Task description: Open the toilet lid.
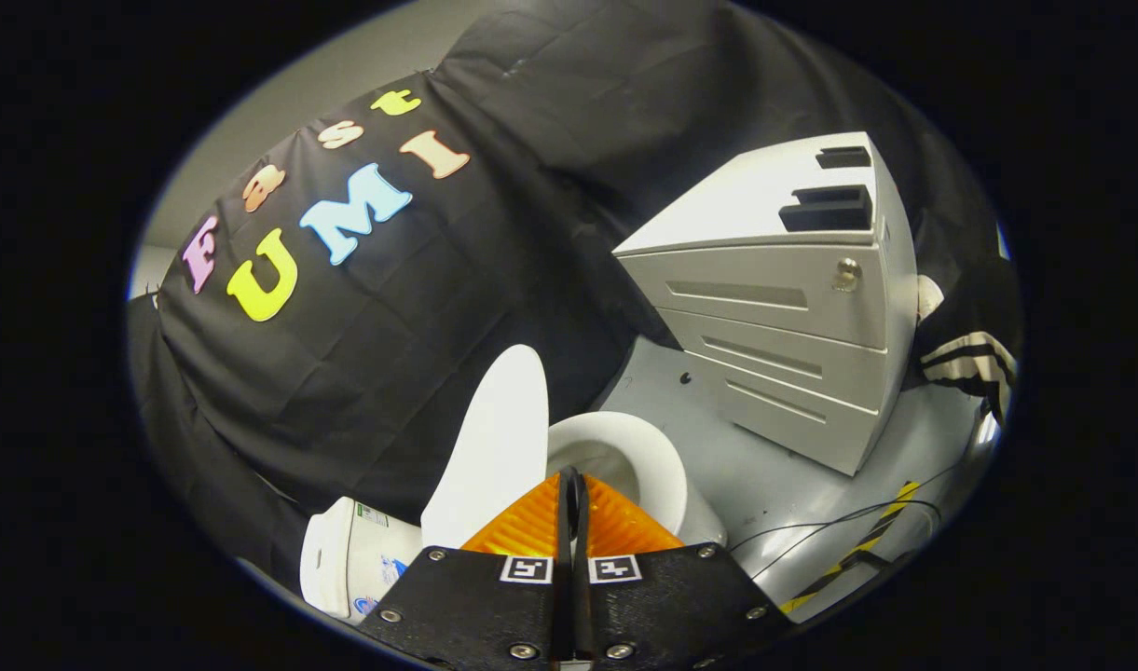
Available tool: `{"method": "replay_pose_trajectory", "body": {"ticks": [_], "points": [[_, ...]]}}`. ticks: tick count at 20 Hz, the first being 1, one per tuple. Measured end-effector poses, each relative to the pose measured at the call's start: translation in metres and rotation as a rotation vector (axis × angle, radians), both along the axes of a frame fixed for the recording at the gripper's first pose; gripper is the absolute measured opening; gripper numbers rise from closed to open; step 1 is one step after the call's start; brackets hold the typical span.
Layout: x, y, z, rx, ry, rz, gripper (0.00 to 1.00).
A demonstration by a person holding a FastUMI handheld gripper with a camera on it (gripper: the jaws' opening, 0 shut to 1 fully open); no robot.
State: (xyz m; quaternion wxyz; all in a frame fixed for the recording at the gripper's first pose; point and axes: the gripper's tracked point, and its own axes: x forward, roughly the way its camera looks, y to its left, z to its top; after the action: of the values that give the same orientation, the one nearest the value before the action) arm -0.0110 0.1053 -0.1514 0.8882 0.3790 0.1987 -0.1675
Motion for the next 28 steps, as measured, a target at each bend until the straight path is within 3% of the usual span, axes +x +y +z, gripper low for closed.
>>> {"method": "replay_pose_trajectory", "body": {"ticks": [14,28], "points": [[0.009,0.034,0.070,-0.138,-0.070,0.064,0.00],[0.013,0.056,0.103,-0.227,-0.089,0.099,0.00]]}}
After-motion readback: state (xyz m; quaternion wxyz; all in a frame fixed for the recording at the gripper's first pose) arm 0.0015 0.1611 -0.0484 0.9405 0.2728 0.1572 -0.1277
